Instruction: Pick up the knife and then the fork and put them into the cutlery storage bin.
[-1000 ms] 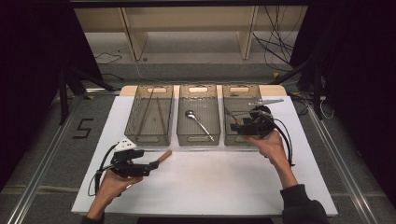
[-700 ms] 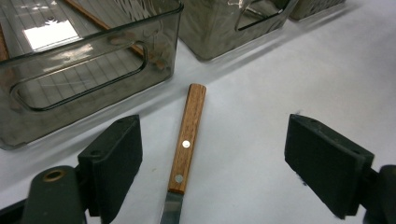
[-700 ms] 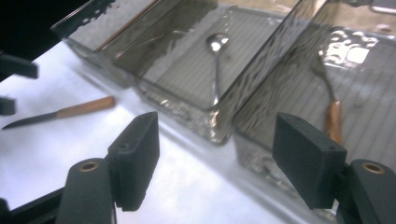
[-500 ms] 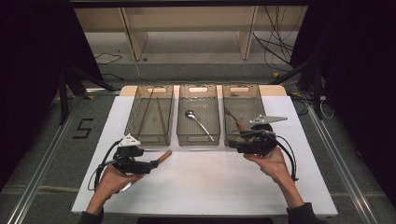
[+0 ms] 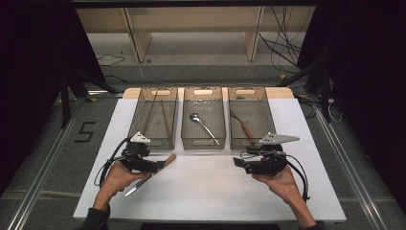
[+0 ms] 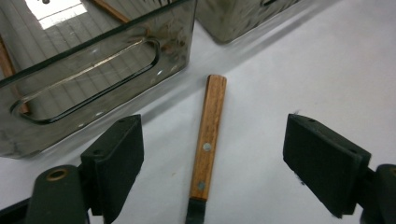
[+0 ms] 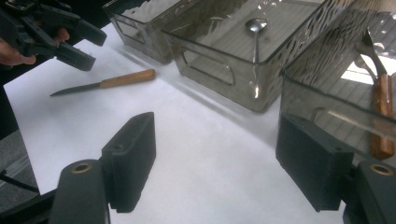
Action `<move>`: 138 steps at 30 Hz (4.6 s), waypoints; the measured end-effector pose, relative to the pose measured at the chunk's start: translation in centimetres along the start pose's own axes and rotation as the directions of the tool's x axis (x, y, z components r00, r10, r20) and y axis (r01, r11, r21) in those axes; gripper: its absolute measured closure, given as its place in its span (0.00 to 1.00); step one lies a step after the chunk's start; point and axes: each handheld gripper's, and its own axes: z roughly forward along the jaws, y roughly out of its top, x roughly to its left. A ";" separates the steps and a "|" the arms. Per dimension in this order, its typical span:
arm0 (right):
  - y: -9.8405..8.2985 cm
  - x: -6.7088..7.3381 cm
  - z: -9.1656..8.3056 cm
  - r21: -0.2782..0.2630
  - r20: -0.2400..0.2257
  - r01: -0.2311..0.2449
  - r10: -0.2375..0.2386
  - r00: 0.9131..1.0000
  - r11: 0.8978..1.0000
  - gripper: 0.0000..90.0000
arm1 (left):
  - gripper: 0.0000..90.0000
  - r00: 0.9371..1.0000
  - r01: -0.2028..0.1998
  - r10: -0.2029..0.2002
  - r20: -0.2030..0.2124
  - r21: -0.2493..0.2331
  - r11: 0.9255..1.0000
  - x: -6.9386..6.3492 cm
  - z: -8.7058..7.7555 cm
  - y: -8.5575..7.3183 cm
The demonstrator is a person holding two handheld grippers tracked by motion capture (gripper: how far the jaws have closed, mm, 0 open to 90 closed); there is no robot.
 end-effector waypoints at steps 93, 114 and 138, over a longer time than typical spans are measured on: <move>-2.2 5.0 1.1 0.024 -0.094 0.155 -0.152 0.984 0.988 0.31 | 0.85 0.958 -0.253 0.222 0.182 0.169 0.953 -4.3 2.1 0.4; -3.6 13.2 4.4 0.041 0.064 0.697 -0.698 0.713 0.716 0.32 | 0.85 0.908 -0.333 0.257 0.330 0.200 0.922 -7.8 1.7 1.1; -6.6 16.2 8.2 0.235 0.234 0.929 -0.944 0.231 0.286 0.56 | 0.85 0.869 -0.394 0.300 0.394 0.183 0.901 -10.3 0.7 1.5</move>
